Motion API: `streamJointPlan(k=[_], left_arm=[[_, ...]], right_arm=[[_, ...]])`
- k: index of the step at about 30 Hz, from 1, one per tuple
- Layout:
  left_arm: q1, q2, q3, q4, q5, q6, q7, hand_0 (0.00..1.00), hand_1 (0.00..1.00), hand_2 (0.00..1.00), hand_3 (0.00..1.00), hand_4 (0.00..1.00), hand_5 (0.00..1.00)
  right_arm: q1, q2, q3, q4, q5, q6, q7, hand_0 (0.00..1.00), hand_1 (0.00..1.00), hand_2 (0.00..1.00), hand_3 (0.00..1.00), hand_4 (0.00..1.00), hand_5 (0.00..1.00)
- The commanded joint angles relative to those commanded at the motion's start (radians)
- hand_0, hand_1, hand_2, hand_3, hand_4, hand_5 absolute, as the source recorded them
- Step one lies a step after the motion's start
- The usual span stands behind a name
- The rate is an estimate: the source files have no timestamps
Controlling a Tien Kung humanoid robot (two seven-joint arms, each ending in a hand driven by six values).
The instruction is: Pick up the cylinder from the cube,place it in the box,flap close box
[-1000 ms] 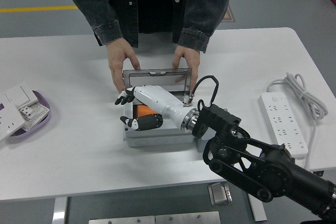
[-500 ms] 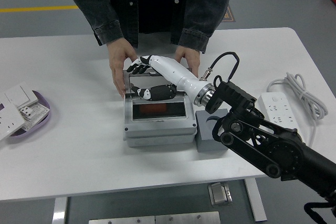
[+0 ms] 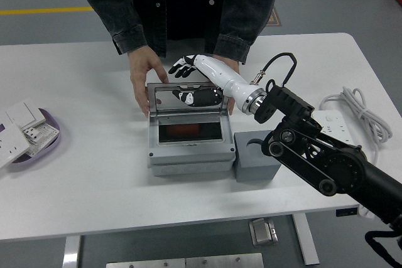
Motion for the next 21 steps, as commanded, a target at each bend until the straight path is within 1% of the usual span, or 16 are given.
streamJointPlan(k=[5, 10, 14, 18, 19, 21], left_arm=[[0.003, 0.0, 0.005, 0.0, -0.006, 0.001, 0.001, 0.608, 0.637, 0.582, 0.638, 0.71, 0.214], [0.002, 0.0, 0.004, 0.0, -0.006, 0.001, -0.002, 0.609, 0.637, 0.582, 0.638, 0.71, 0.214], [0.003, -0.003, 0.009, 0.0, -0.012, 0.0, -0.004, 0.608, 0.637, 0.583, 0.638, 0.709, 0.213], [0.004, -0.004, 0.011, 0.0, -0.015, 0.0, -0.006, 0.608, 0.637, 0.583, 0.638, 0.709, 0.213], [0.004, -0.003, 0.011, 0.0, -0.014, 0.0, -0.006, 0.608, 0.637, 0.583, 0.638, 0.709, 0.213], [0.004, -0.003, 0.01, 0.0, -0.015, 0.0, -0.007, 0.608, 0.637, 0.583, 0.638, 0.71, 0.213]], right_arm=[[-0.016, -0.015, -0.021, 0.011, -0.008, 0.005, -0.011, 0.778, 0.637, 0.63, 0.657, 0.704, 0.246], [-0.042, -0.039, -0.032, 0.052, -0.029, 0.012, -0.025, 0.774, 0.636, 0.628, 0.657, 0.705, 0.245], [-0.069, -0.064, -0.035, 0.123, -0.064, 0.015, -0.042, 0.771, 0.636, 0.627, 0.656, 0.703, 0.247], [-0.099, -0.078, -0.042, 0.193, -0.1, 0.018, -0.056, 0.771, 0.636, 0.627, 0.656, 0.703, 0.247], [-0.104, -0.079, -0.044, 0.202, -0.106, 0.021, -0.058, 0.771, 0.636, 0.627, 0.656, 0.703, 0.247], [-0.126, -0.08, -0.048, 0.221, -0.118, 0.046, -0.063, 0.764, 0.635, 0.626, 0.658, 0.698, 0.246]])
